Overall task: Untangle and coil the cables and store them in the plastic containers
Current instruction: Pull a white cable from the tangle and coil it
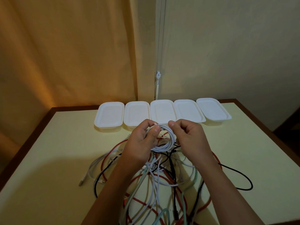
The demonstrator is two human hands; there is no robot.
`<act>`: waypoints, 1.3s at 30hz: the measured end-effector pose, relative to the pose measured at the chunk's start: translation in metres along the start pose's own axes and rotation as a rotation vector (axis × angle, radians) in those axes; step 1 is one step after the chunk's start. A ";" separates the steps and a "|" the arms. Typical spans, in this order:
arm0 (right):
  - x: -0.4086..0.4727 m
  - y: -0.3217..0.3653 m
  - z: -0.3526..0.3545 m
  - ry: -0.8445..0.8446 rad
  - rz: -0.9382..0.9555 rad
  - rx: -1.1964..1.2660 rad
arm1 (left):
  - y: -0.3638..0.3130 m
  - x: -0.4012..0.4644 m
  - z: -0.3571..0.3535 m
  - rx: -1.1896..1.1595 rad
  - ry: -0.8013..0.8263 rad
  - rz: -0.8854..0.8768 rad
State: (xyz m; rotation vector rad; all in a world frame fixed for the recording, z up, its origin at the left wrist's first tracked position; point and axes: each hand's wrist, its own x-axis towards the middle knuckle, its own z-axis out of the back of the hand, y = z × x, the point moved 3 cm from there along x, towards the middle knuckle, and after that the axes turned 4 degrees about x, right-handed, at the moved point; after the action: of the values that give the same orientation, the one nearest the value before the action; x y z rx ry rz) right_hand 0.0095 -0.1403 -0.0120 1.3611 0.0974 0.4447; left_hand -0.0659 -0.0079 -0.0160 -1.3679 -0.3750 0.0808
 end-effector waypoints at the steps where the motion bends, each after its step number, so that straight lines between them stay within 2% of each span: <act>1: 0.000 0.001 0.002 -0.034 0.012 -0.039 | 0.001 0.000 0.001 0.032 -0.009 -0.004; 5: -0.003 0.006 0.006 -0.068 0.020 -0.098 | 0.008 0.004 0.003 0.079 -0.087 -0.024; 7: -0.004 0.006 0.004 0.001 -0.022 -0.062 | 0.010 0.005 0.007 0.117 -0.183 -0.027; 10: -0.008 0.007 -0.002 0.152 -0.130 0.133 | 0.012 0.004 0.013 0.137 -0.294 -0.019; 16: -0.010 0.002 -0.006 0.307 -0.309 0.478 | 0.010 0.007 0.012 0.057 -0.282 -0.037; 18: -0.011 0.002 -0.008 0.341 -0.336 0.516 | 0.011 0.007 0.010 -0.004 -0.252 -0.011; 24: -0.010 0.010 -0.007 0.296 -0.273 0.348 | 0.015 0.001 0.000 -0.161 -0.215 0.051; 30: -0.006 0.004 -0.007 0.217 -0.081 0.065 | 0.020 0.002 -0.001 -0.231 -0.194 0.049; 39: -0.005 -0.001 -0.011 -0.027 0.124 -0.266 | 0.019 0.007 -0.010 -0.324 -0.144 0.049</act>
State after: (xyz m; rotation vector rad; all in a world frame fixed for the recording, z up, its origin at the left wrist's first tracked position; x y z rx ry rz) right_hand 0.0020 -0.1319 -0.0162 1.1139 -0.0669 0.5240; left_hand -0.0532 -0.0117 -0.0341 -1.6972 -0.4899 0.1654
